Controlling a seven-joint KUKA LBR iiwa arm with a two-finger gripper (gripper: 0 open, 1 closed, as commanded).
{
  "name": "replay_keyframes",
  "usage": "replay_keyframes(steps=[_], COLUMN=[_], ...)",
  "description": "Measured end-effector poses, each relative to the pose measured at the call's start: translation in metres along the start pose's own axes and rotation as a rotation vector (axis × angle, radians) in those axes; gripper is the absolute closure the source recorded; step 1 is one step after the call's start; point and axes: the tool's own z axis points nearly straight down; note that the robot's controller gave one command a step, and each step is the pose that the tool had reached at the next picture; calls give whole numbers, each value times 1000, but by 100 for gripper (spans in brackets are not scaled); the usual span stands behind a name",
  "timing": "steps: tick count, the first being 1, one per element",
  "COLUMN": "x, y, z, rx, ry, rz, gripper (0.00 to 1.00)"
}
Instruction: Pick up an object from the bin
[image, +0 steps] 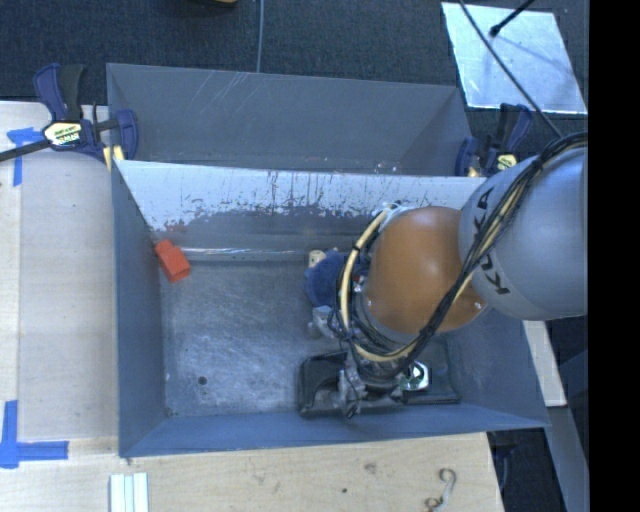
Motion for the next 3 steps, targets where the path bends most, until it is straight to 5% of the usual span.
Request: replay_keyframes(steps=[1, 2, 3], x=[-10, -9, -21], y=[-1, -1, -2], z=[11, 10, -107], rx=[-1, -3, 0], ry=[-1, 2, -2], rz=[-153, -150, -120], gripper=[0, 100, 100])
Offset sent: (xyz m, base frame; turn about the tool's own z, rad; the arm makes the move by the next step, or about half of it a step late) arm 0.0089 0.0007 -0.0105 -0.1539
